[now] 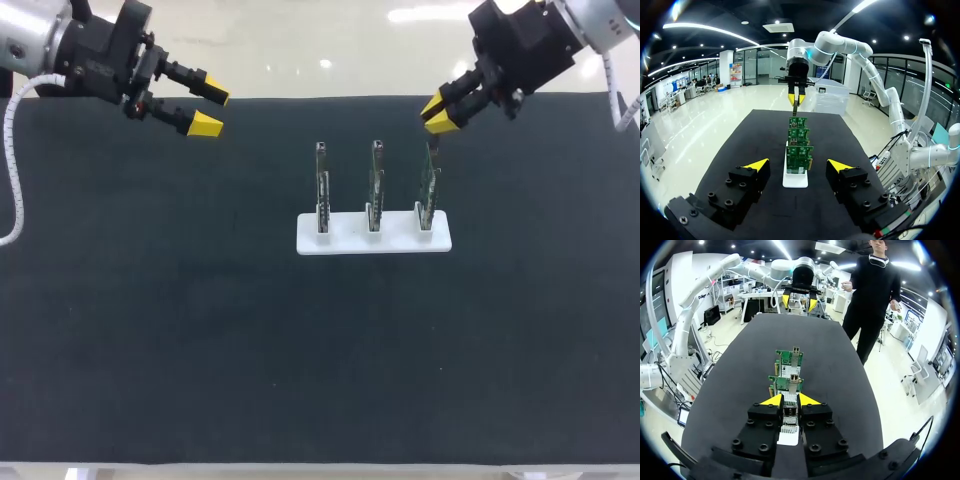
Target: Pick up the optical module with the left hand, and insert it into the network port with the right hand.
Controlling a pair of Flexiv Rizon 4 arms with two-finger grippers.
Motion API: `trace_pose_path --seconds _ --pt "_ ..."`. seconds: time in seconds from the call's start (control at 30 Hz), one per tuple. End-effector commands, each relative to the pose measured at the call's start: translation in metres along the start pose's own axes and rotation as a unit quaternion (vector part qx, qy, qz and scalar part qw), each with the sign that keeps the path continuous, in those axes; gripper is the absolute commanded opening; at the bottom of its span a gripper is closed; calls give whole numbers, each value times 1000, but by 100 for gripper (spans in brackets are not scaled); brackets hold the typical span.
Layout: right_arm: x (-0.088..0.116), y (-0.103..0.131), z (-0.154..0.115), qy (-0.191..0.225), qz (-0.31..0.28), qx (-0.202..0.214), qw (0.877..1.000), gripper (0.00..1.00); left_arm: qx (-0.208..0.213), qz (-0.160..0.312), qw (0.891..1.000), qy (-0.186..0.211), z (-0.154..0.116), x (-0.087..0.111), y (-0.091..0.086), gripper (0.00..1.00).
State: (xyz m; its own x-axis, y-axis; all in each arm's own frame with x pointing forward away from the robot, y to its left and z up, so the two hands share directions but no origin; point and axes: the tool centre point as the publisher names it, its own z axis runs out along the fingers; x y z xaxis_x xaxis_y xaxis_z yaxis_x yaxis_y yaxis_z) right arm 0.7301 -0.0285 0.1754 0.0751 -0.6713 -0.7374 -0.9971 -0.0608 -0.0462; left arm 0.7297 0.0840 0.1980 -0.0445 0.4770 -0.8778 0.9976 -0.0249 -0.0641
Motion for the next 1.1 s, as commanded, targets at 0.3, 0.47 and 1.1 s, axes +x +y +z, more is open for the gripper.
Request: trace_pose_path --seconds 0.3,0.47,1.1 --pt "0 1 1 2 4 -2 1000 0 0 0 1000 2 0 0 1 100" --pt "0 1 1 -2 4 -5 1000 0 0 0 1000 2 0 0 1 100" --pt "4 1 1 1 3 -6 1000 0 0 0 1000 2 0 0 1 100"
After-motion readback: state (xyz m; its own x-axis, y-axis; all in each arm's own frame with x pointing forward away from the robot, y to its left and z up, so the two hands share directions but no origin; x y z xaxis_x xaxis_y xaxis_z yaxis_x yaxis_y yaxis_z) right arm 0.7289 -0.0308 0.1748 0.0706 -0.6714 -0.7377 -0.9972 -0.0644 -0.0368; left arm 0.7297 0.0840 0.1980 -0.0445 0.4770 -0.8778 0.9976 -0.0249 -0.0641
